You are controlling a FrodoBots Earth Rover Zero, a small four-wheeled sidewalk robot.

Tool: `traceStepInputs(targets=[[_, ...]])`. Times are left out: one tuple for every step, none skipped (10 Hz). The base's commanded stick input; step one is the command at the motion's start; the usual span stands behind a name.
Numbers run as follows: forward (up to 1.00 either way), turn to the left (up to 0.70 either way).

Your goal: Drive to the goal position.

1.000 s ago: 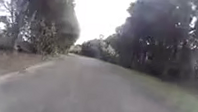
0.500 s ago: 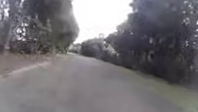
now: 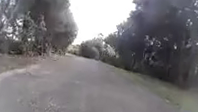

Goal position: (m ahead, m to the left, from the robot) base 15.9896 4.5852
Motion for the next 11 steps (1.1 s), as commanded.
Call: traceStepInputs(targets=[[1.00,0.00],[1.00,0.00],[1.00,0.00],[1.00,0.00],[1.00,0.00],[1.00,0.00],[1.00,0.00],[1.00,0.00],[1.00,0.00],[1.00,0.00],[1.00,0.00]])
